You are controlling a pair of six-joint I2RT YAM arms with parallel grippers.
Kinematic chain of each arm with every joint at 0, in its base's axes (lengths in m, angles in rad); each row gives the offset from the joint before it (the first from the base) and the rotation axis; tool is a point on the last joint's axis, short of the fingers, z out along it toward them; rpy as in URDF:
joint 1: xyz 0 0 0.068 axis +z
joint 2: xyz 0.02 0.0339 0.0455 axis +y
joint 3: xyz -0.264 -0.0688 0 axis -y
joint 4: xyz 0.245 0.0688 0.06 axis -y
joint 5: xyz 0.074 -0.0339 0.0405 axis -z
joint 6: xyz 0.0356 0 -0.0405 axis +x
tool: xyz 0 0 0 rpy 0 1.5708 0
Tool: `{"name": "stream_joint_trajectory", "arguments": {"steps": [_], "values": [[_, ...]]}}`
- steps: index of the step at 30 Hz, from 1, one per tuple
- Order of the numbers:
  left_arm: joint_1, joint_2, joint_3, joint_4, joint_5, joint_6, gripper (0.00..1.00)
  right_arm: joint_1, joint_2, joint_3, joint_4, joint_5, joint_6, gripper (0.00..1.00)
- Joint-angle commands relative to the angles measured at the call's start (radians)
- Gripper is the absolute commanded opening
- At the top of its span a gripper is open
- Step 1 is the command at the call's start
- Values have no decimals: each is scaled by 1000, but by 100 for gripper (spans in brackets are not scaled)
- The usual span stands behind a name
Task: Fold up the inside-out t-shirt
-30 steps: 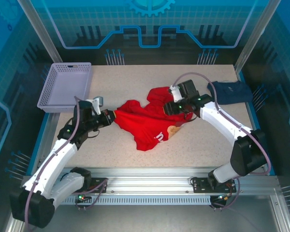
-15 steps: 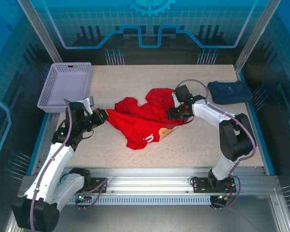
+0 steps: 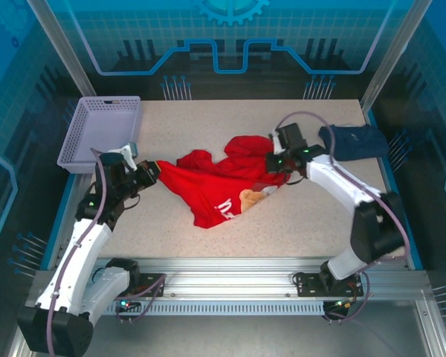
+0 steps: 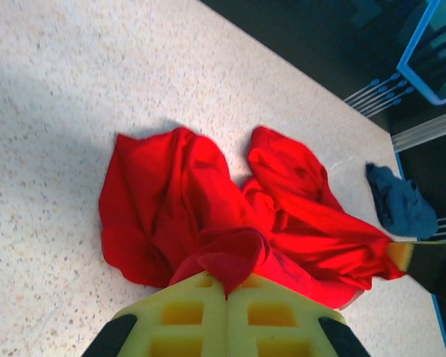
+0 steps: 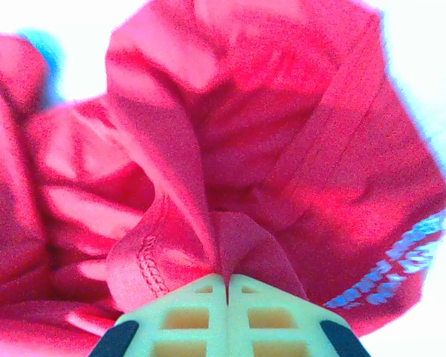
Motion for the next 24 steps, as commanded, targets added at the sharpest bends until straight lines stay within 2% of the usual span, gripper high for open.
{"name": "stream_joint_trajectory", "arguments": {"steps": [1,8,12,18,20,24], "values": [[24,0,110,-15,-23,34,0,-49,-157,-9,80,21,31,0],[81,51,339,-109,-22,128,0,-120,-354,-45,149,-23,53,0],[146,71,447,-144,12,138,0,-129,-414,-41,125,-33,44,0],[175,139,601,-236,21,217,0,-129,-508,-99,117,-27,32,0],[175,150,607,-249,20,230,0,-128,-525,-131,108,-25,30,0],[175,146,494,-212,86,203,0,-128,-497,-219,50,15,57,3]]}}
